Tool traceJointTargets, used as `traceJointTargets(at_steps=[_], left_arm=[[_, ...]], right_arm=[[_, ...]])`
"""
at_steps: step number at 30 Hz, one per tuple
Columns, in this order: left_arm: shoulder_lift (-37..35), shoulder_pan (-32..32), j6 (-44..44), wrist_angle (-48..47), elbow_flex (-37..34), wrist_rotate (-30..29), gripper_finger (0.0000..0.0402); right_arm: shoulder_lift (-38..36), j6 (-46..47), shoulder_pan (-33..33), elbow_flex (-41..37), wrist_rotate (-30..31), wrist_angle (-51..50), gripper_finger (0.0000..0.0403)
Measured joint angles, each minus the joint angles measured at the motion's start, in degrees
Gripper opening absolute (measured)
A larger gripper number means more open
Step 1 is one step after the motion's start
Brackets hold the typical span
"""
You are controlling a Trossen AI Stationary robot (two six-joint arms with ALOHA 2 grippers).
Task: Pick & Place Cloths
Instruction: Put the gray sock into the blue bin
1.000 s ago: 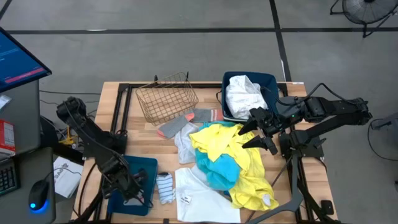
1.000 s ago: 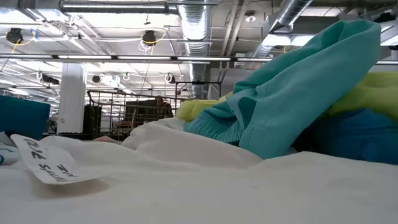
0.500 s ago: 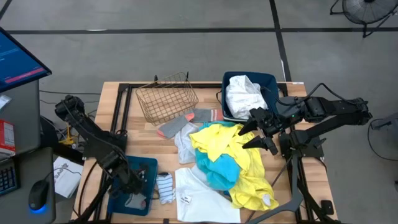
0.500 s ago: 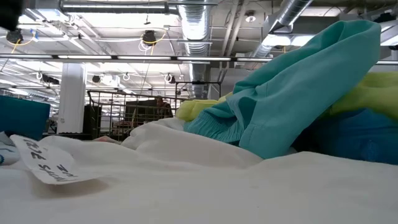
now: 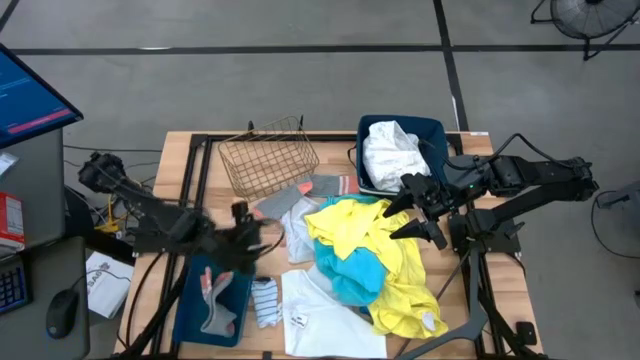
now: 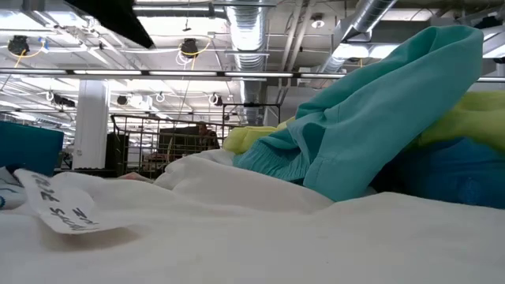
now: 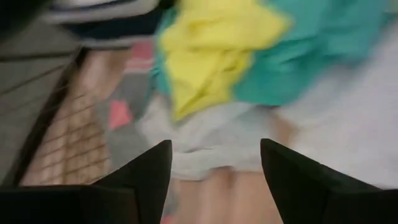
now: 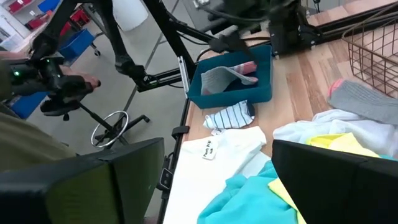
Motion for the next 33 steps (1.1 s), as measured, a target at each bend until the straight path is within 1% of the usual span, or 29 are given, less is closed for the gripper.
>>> traceJointTargets(at_steps=[4,8,12,17,20,22,24,28,31,33], left_arm=[[5.44,7.55,0.14,0.04,-0.02,-0.17,0.022],[12.48,12.36,2.15,0.67,-0.02,-0.15,0.0213],[19.38,15.37,1.25,0.85,-0.02,1.28,0.0212],[25.45,16.81,1.13,1.33,-0.04,1.89,0.0212],[27.66,17.79,-0.37,2.05,-0.04,2.42,0.0212],[28.87,19.05,-1.69,2.18,-0.04,4.19,0.0212],[29.96,20.4,-1.75,2.15,-0.05,5.58,0.0212],[31.01,22.82,-1.75,1.98,-0.11,6.43,0.0212],[30.95,25.1,-1.76,2.15,-0.09,9.42,0.0212],[30.95,26.71,-1.57,2.26,-0.27,12.55,0.0211]], right_arm=[[0.02,0.0,0.0,0.0,0.01,0.0,0.0291],[0.02,-0.02,-0.01,0.0,0.01,-0.02,0.0291],[0.02,-0.02,-0.04,0.0,0.01,-0.04,0.0291],[0.02,-0.62,-0.04,0.0,0.03,-0.31,0.0291],[0.02,-0.62,-0.04,0.0,0.08,-2.06,0.0291],[0.02,-0.63,-0.04,0.0,0.12,-3.22,0.0291],[0.02,-0.61,-0.04,0.0,0.12,-4.04,0.0291],[0.02,-0.59,-0.02,0.02,0.11,-4.29,0.0291],[0.02,-0.59,-0.02,0.0,0.1,-4.37,0.0291],[0.02,-0.57,-0.02,0.01,0.1,-4.37,0.0291]])
